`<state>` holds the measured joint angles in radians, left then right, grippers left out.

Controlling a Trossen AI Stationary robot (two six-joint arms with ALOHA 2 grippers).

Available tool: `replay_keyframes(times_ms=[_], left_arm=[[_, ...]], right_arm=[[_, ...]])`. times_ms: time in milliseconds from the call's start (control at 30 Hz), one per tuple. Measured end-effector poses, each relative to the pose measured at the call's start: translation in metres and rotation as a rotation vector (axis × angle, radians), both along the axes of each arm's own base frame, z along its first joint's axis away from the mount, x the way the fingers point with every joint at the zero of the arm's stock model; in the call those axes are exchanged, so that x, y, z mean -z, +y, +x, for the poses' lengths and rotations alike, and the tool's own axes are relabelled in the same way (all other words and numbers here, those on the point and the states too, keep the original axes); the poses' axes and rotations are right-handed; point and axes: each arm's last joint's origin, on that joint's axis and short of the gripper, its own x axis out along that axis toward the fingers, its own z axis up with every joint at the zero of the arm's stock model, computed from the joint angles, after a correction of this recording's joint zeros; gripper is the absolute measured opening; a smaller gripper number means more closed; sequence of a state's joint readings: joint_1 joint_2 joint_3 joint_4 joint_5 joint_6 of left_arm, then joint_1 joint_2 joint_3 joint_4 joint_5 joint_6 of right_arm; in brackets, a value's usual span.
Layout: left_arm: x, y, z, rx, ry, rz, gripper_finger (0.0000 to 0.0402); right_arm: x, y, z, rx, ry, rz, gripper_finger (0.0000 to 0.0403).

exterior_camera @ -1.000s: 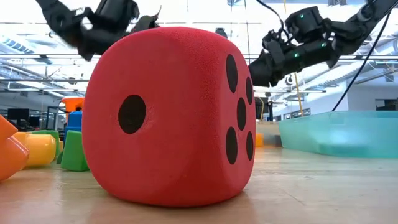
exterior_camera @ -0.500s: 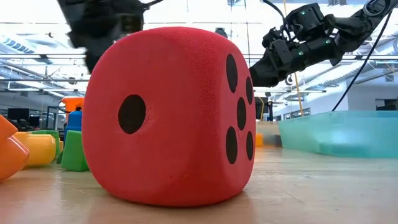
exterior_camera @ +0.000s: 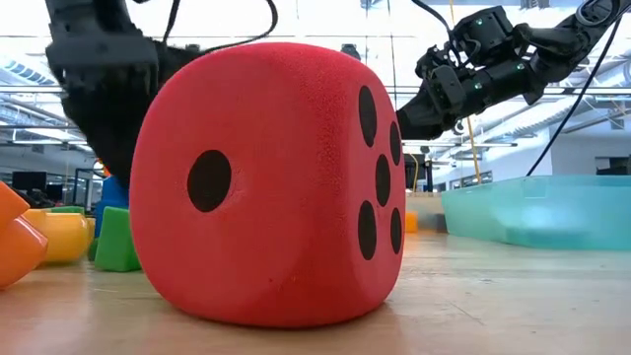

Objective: Pick & Place Toys
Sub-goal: Put the blue game piece into the orange bin

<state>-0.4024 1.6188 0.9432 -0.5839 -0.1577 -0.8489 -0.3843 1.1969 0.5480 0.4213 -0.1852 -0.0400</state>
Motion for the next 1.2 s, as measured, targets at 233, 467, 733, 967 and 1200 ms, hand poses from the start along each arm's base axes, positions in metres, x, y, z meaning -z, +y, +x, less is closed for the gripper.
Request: replay_keyframes(times_ms=[233,467,733,967,1200], left_arm=[[0.019,0.008,0.008,-0.036,0.057,0.025,0.0187],[0.031,0.024,0.016,-0.031,0.083,0.098,0.0187],[0.029,0.057,0.036,0.054,-0.025,0.246,0.0186],[0.02,0.087,0.058,0.034,-0.198,0.288,0.0187],[0.014,0.106,0.06,-0.011,-0.201,0.192,0.025]], right_arm=[[0.0,0.0,0.0,0.0,0.001,0.001,0.0329],[0.0,0.0,0.0,0.0,0.002,0.002,0.0329],[0.0,0.0,0.0,0.0,0.004,0.002,0.0329],[0.001,0.0,0.0,0.0,0.01,0.006,0.0329],[0.001,0.0,0.0,0.0,0.014,0.007,0.0329]])
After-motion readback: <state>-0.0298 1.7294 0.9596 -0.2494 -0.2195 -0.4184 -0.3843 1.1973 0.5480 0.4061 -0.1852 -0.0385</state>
